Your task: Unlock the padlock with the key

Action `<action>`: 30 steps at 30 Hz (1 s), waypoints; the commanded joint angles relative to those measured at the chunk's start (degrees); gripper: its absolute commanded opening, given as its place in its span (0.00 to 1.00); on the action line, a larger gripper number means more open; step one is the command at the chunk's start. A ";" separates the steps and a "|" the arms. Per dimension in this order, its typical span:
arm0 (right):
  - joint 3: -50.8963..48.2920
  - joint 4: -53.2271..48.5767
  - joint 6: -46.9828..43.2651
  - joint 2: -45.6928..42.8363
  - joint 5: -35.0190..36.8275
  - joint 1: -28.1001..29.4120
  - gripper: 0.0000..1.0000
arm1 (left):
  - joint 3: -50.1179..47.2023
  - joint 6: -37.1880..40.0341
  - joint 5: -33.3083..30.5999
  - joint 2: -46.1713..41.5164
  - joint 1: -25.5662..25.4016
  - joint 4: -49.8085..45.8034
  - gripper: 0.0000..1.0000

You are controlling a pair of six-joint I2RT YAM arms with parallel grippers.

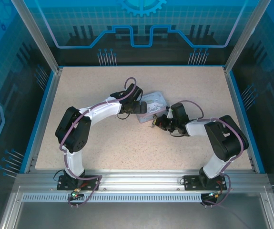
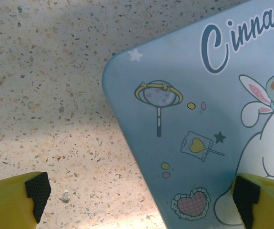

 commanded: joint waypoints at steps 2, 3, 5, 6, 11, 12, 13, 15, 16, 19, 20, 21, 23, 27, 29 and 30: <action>-3.10 3.79 8.00 1.50 0.06 -0.62 0.02 | -1.83 0.93 -1.63 2.65 -0.46 -2.90 0.99; -3.30 4.59 8.94 1.69 0.17 -0.62 0.01 | -2.09 0.70 -1.54 2.73 -0.46 -2.78 0.99; -3.68 6.43 10.75 2.14 0.30 -0.64 0.01 | -2.50 0.62 -1.41 2.87 -0.44 -2.59 0.99; -3.78 6.94 11.41 2.27 0.30 -0.62 0.01 | -2.65 0.61 -1.34 2.94 -0.47 -2.60 0.99; -4.04 8.73 14.18 2.61 1.52 -0.66 0.00 | -3.27 0.54 -1.17 3.08 -0.56 -2.50 0.99; -4.06 8.96 14.56 2.62 1.77 -0.62 0.00 | -3.34 0.54 -1.06 3.09 -0.54 -2.51 0.99; -4.09 9.19 14.89 2.69 2.03 -0.62 0.00 | -3.33 0.50 -0.94 3.23 -0.55 -2.45 0.98; -3.97 9.32 15.30 2.70 2.47 -0.72 0.00 | -3.30 0.53 -0.81 3.42 -0.55 -2.59 0.98; -3.89 9.47 15.54 2.69 2.84 -0.71 0.00 | -3.34 0.53 -0.71 3.57 -0.56 -2.64 0.97; -3.89 9.90 15.92 2.61 3.59 -1.13 0.00 | -3.36 0.62 -0.72 3.86 -0.50 -2.84 0.95; -3.80 9.69 15.83 2.56 3.75 -1.41 0.00 | -3.30 0.62 -0.71 3.96 -0.50 -2.94 0.94; -3.62 9.55 15.66 2.61 3.81 -1.57 0.00 | -3.37 0.65 -0.64 4.09 -0.50 -3.02 0.94; -2.85 8.14 14.77 2.78 3.74 -2.10 0.00 | -3.35 0.85 -0.60 4.39 -0.50 -3.21 0.93; -1.95 5.83 13.16 2.87 4.30 -3.01 0.00 | -3.51 0.64 -0.36 4.75 -0.58 -3.21 0.91; -2.17 6.30 13.10 3.16 4.52 -3.55 0.00 | -3.56 0.68 -0.09 4.94 -0.54 -3.12 0.91; -2.35 7.10 13.32 3.30 4.50 -3.78 0.00 | -3.67 0.67 -0.09 4.94 -0.56 -3.12 0.91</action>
